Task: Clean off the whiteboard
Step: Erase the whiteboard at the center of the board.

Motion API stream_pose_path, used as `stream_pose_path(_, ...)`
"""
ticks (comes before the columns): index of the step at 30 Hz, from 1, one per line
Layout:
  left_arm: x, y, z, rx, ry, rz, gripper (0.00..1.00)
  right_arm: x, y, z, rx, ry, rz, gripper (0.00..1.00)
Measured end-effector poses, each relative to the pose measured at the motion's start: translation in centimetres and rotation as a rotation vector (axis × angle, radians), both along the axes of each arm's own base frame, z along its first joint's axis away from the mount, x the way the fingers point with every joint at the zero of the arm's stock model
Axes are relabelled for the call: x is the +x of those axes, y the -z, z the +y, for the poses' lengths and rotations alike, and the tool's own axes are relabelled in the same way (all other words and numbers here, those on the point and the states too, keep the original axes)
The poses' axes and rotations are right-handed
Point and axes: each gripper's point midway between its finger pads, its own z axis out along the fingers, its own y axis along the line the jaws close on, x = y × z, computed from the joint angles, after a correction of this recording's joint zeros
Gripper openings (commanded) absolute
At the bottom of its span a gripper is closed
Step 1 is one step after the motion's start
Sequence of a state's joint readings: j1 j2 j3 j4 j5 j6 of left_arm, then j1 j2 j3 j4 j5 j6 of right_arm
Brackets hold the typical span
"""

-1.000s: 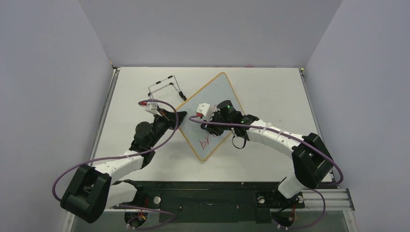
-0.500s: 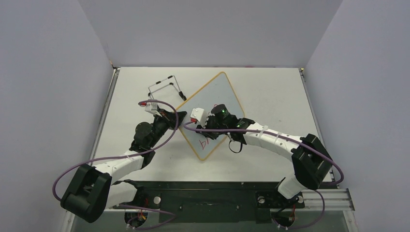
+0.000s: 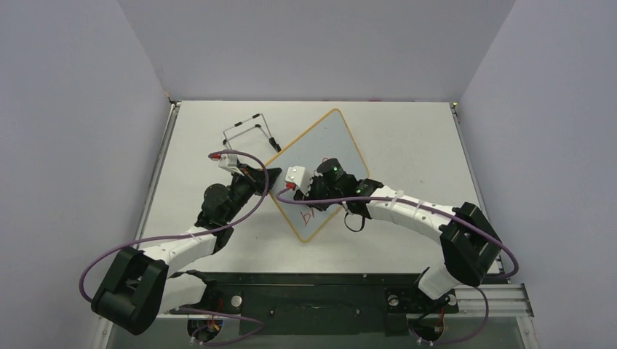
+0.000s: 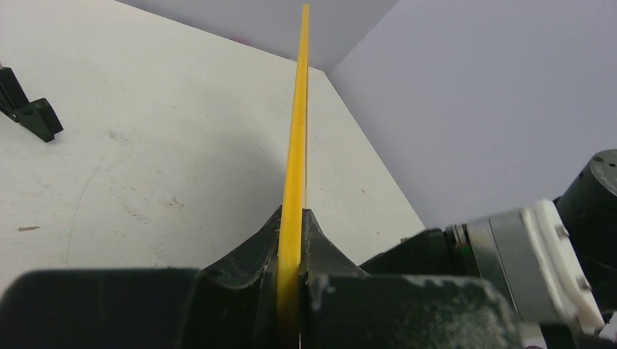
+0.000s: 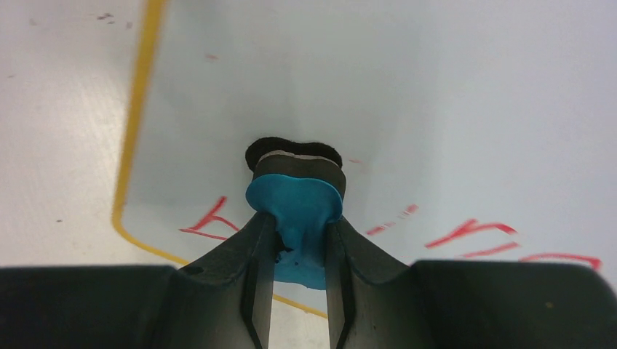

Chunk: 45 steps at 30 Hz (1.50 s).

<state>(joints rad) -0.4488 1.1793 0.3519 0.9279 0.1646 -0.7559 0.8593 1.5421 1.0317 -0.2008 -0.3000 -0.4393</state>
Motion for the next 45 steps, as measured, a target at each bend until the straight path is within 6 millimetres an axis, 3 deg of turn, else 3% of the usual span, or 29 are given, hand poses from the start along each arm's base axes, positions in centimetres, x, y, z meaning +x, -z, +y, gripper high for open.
stream_pose_path(5, 0.0, 0.0, 0.0, -0.002, 0.001, 0.000, 0.00, 2.1, -0.3, -1.6, 0.025, 0.068, 0.000, 0.00)
stream_pose_path(14, 0.0, 0.0, 0.0, -0.003, 0.003, 0.001, 0.00, -0.9, 0.1, 0.3, -0.014, -0.058, -0.016, 0.00)
stream_pose_path(23, -0.1, 0.0, 0.0, -0.008, 0.004, 0.006, 0.00, 2.7, -0.8, -1.8, 0.013, 0.089, -0.048, 0.00)
stream_pose_path(30, -0.2, 0.2, 0.0, -0.013, 0.004, 0.014, 0.00, 0.5, -0.4, -0.3, -0.025, 0.004, -0.060, 0.00)
stream_pose_path(39, -0.4, 0.2, 0.1, -0.014, 0.001, 0.012, 0.00, 2.4, -1.1, -1.1, 0.023, 0.147, -0.049, 0.00)
stream_pose_path(45, -0.5, 0.2, 0.0, -0.016, 0.009, 0.014, 0.00, 1.5, -1.2, -0.8, -0.039, 0.005, -0.043, 0.00)
